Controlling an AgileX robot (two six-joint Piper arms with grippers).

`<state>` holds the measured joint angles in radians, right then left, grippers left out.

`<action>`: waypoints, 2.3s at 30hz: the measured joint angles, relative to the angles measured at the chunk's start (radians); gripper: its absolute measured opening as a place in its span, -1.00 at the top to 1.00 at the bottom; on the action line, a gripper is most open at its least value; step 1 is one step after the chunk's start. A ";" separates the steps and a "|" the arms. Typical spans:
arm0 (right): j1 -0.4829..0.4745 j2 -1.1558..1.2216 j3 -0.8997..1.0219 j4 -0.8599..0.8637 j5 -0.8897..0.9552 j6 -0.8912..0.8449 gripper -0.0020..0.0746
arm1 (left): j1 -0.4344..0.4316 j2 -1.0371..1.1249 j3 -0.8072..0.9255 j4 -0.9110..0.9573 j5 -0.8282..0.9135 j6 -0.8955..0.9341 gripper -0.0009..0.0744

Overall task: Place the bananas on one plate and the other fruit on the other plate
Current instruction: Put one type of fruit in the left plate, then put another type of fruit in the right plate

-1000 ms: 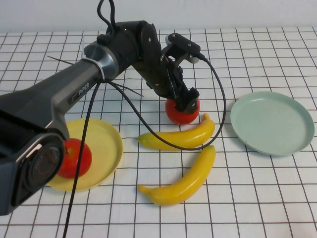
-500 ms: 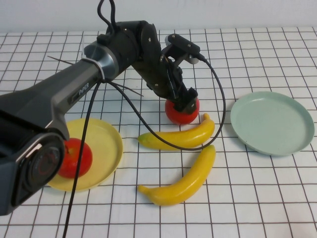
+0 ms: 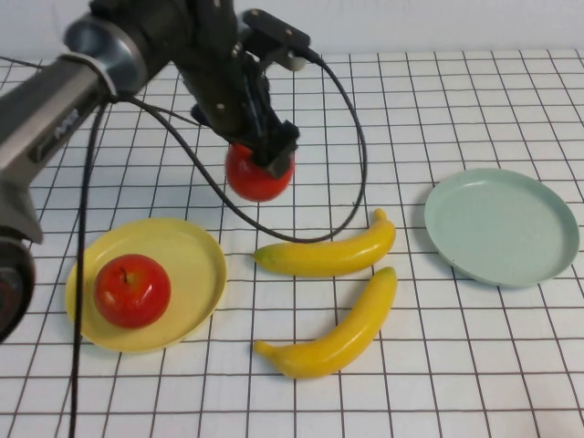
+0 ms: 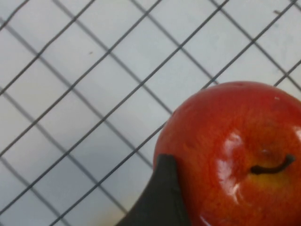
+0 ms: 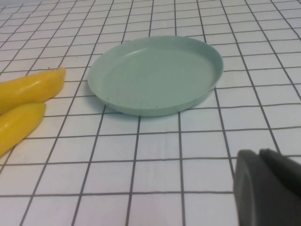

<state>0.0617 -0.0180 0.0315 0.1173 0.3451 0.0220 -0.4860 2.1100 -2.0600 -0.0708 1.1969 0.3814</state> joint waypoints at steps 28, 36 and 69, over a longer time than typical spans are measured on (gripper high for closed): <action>0.000 0.000 0.000 0.000 0.000 0.000 0.99 | 0.173 -0.231 0.590 0.045 -0.222 -0.239 -0.72; 0.000 0.000 0.000 0.000 0.000 0.000 0.99 | 0.186 -0.271 0.597 -0.007 -0.217 -0.177 -0.80; 0.000 0.000 0.000 0.000 0.000 0.000 0.99 | 0.186 -1.062 1.126 -0.260 -0.565 0.015 0.96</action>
<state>0.0617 -0.0180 0.0315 0.1173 0.3451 0.0220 -0.2998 1.0483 -0.9341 -0.3306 0.6315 0.3963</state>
